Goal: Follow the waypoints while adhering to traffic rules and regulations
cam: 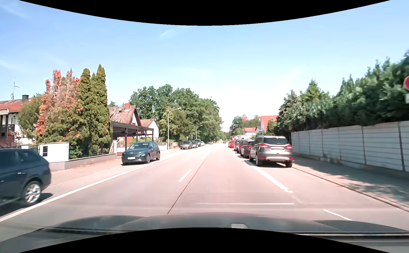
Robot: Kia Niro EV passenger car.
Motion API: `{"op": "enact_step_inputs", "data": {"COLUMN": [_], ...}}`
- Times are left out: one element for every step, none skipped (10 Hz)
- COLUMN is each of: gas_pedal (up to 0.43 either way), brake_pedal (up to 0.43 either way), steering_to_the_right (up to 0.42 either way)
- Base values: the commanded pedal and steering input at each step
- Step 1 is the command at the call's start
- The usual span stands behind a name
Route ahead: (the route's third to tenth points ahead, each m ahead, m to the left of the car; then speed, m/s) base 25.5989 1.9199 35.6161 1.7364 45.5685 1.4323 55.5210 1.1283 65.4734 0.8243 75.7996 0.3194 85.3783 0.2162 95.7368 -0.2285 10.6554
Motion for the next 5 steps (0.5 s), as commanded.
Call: {"op": "enact_step_inputs", "data": {"gas_pedal": [0.02, 0.02, 0.02, 0.02, 0.02], "brake_pedal": [0.0, 0.0, 0.0, 0.0, 0.0], "steering_to_the_right": [-0.003, -0.003, -0.003, -0.003, -0.003]}}
